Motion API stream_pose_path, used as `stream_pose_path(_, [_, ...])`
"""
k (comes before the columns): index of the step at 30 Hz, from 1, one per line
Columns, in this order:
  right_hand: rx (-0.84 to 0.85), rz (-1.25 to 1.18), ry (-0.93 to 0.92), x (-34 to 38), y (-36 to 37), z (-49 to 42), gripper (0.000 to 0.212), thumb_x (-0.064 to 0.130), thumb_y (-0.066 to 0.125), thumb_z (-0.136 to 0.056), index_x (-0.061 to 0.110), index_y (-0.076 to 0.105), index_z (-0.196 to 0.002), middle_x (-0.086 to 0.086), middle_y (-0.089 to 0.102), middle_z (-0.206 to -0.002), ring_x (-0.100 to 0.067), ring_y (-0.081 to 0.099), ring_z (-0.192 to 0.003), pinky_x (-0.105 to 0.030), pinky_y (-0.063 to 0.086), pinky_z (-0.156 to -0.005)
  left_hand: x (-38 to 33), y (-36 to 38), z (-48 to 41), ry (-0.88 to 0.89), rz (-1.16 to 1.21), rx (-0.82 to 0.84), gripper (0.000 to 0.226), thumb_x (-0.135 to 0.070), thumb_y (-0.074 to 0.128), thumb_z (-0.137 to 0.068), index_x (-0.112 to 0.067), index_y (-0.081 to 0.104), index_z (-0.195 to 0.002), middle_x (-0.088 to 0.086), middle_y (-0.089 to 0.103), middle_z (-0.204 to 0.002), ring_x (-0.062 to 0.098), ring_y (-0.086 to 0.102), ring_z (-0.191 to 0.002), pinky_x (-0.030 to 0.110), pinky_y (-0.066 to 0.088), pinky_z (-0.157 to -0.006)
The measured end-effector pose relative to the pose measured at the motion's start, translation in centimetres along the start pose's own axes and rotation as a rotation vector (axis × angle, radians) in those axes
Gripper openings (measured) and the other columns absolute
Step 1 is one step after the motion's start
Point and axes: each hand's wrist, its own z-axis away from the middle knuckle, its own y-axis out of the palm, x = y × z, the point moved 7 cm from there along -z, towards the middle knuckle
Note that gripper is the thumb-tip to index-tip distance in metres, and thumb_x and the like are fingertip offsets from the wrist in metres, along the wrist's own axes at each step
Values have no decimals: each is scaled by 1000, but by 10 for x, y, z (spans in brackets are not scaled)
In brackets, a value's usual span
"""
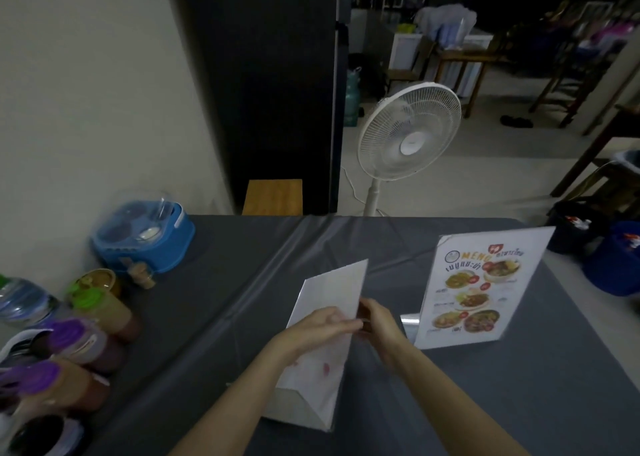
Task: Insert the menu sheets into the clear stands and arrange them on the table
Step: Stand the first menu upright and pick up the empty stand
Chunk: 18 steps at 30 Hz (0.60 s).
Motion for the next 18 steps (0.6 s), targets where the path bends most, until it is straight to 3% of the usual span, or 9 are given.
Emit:
stream_pose_path(2, [31, -46, 13, 2, 4, 3, 35, 19, 38, -95, 2, 68, -100, -18, 71, -99, -24, 64, -84, -32, 49, -66, -7, 1, 2, 43, -39, 7, 83, -63, 73, -64, -27, 45, -133, -13, 46, -134, 10, 45, -127, 29, 39, -106])
stream_pose_path(3, [43, -72, 22, 1, 5, 4, 33, 20, 39, -95, 5, 68, -95, -14, 71, -94, -23, 63, -81, -32, 47, -64, -8, 0, 4, 52, -60, -3, 85, -55, 75, -66, -24, 40, -137, -11, 47, -134, 9, 46, -125, 25, 44, -98])
stream_pose_path(5, [73, -110, 30, 3, 9, 7, 31, 19, 40, -95, 9, 69, -89, -9, 71, -86, -22, 63, -75, -32, 48, -61, -11, 2, 9, 86, -129, -40, 62, -38, 75, -72, -22, 42, -122, -7, 54, -125, 13, 53, -116, 29, 52, -86])
stream_pose_path(7, [100, -115, 21, 6, 13, 11, 32, 19, 39, -96, 10, 69, -91, -7, 72, -85, -21, 65, -75, -32, 51, -62, -14, 2, 9, 144, -228, -130, 51, -28, 71, -77, -12, 47, -118, 5, 62, -122, 21, 60, -113, 40, 51, -94])
stream_pose_path(9, [131, -110, 11, 7, 19, 13, 35, 21, 36, -98, 10, 69, -97, -5, 75, -89, -21, 68, -83, -32, 53, -67, -16, -6, 12, 139, -330, -302, 41, -21, 63, -85, -8, 48, -121, 12, 64, -123, 28, 61, -114, 36, 49, -95])
stream_pose_path(12, [177, -91, -2, 7, 29, 16, 39, 25, 34, -98, 10, 68, -111, -2, 75, -103, -22, 66, -100, -36, 52, -82, -24, -20, 27, 107, -463, -545, 25, -14, 44, -94, -6, 52, -116, 21, 65, -119, 40, 60, -114, 42, 48, -92])
stream_pose_path(15, [205, -67, -17, 6, 35, 23, 36, 28, 35, -99, 15, 68, -109, 3, 74, -108, -19, 65, -102, -33, 51, -77, -31, -26, 42, 112, -511, -584, 25, -17, 38, -98, -7, 56, -113, 20, 66, -117, 39, 61, -112, 41, 47, -89])
stream_pose_path(18, [147, -5, -82, 9, 30, 33, 25, 18, 44, -97, 14, 68, -96, -7, 72, -104, -19, 65, -92, -27, 49, -67, -34, -30, 54, 132, -402, -599, 24, -18, 39, -97, -7, 58, -107, 17, 68, -112, 35, 64, -102, 39, 50, -85])
